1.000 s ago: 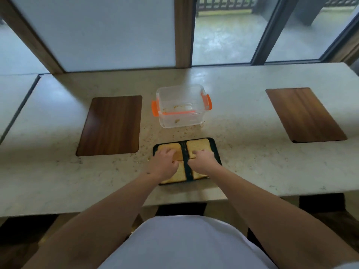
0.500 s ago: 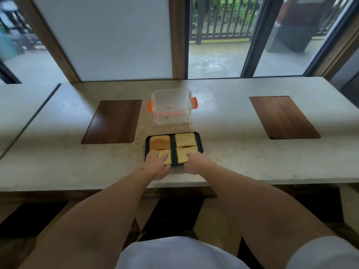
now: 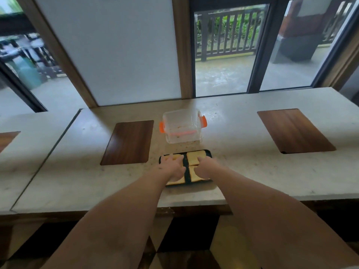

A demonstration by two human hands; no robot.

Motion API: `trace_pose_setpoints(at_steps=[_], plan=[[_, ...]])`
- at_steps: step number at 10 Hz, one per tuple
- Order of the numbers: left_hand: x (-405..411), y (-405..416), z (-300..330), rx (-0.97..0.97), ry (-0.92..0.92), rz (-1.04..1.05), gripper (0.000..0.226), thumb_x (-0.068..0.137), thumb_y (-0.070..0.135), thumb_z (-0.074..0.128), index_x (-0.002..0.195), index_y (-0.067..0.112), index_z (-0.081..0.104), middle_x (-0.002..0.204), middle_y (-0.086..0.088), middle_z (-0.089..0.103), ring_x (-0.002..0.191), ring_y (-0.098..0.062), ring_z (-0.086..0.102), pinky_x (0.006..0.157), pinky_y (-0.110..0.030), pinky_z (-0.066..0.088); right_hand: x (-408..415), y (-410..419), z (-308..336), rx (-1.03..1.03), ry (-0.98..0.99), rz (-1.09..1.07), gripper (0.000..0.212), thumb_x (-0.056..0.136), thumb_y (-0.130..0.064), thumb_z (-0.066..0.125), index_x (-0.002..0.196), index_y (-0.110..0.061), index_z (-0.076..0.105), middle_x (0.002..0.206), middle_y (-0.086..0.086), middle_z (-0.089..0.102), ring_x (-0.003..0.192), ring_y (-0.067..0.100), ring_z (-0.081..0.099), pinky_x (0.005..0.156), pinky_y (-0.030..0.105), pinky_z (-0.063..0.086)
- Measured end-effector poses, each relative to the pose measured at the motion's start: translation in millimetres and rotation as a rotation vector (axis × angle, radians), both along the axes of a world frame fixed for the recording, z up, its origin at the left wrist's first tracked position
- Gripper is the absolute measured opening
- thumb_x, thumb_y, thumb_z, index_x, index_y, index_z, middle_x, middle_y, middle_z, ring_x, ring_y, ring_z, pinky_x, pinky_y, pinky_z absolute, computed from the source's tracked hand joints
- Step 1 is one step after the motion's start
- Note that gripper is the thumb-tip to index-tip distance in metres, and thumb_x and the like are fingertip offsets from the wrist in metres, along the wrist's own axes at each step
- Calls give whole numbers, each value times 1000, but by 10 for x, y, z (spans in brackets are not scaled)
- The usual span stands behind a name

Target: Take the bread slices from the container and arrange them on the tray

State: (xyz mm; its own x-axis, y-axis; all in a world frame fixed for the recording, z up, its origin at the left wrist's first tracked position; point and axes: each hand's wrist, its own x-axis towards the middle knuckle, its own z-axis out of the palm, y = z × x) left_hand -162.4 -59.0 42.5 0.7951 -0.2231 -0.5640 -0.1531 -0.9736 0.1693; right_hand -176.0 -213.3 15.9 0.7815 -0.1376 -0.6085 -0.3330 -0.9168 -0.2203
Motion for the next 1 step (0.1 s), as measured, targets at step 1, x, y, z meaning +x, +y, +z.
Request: trace_pose_setpoints(at_steps=[1], plan=[[99,17,146,-56,-5,14,63,105,54,25,162,35,5,171,-14,1,155,-42,1,123,-58,12,163,49,163,-13,-48,26,62,105,-35,35,163,-22,19,167,15,27,150,39,28,119,54,31]])
